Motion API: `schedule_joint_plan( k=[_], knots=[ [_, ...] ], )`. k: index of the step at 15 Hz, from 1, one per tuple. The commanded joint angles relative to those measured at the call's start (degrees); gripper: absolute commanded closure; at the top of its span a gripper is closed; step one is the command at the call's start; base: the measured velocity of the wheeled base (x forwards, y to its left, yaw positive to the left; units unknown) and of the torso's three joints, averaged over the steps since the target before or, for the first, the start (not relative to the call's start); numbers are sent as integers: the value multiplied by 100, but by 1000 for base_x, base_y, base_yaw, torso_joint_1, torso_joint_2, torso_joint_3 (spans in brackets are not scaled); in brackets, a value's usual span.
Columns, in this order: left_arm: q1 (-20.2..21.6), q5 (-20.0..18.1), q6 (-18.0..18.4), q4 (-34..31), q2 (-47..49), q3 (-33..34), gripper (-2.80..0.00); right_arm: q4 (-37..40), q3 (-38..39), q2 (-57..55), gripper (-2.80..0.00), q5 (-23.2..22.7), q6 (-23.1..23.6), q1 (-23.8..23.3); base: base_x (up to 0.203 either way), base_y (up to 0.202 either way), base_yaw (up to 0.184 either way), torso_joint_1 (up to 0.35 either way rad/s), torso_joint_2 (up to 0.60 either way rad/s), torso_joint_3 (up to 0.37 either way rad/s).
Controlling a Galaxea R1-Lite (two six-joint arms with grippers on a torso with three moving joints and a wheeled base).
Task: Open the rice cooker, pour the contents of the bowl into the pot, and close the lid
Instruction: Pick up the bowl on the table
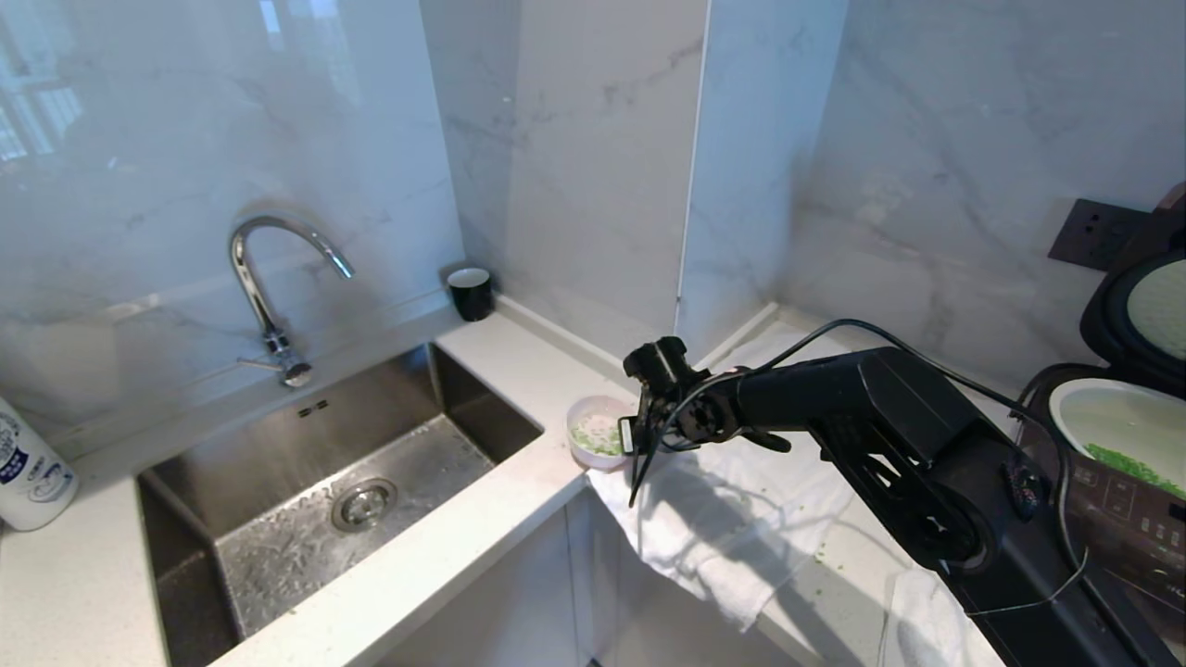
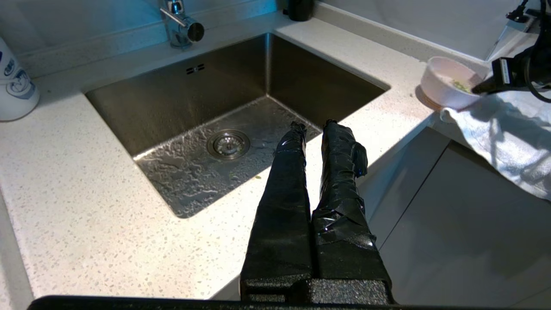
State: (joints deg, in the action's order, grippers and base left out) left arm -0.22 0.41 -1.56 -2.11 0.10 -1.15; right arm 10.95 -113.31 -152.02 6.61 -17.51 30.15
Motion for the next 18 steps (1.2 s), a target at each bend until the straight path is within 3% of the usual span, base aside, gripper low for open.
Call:
schedule_joint_plan(
  k=[1, 7, 14, 18],
  knots=[
    [4, 2, -2, 0, -1, 0, 0, 13, 2, 14, 0, 7, -7, 0, 0, 0, 0, 0, 0, 0],
    [3, 2, -2, 0, -1, 0, 0, 13, 2, 51, 0, 103, -51, -26, 0, 0, 0, 0, 0, 0],
    [-1, 2, -2, 0, -1, 0, 0, 91, 54, 506, 0, 69, -648, -247, 0, 0, 0, 0, 0, 0],
    [-4, 2, -2, 0, -1, 0, 0, 110, 368, 603, 0, 69, -764, -273, 0, 0, 0, 0, 0, 0]
  ],
)
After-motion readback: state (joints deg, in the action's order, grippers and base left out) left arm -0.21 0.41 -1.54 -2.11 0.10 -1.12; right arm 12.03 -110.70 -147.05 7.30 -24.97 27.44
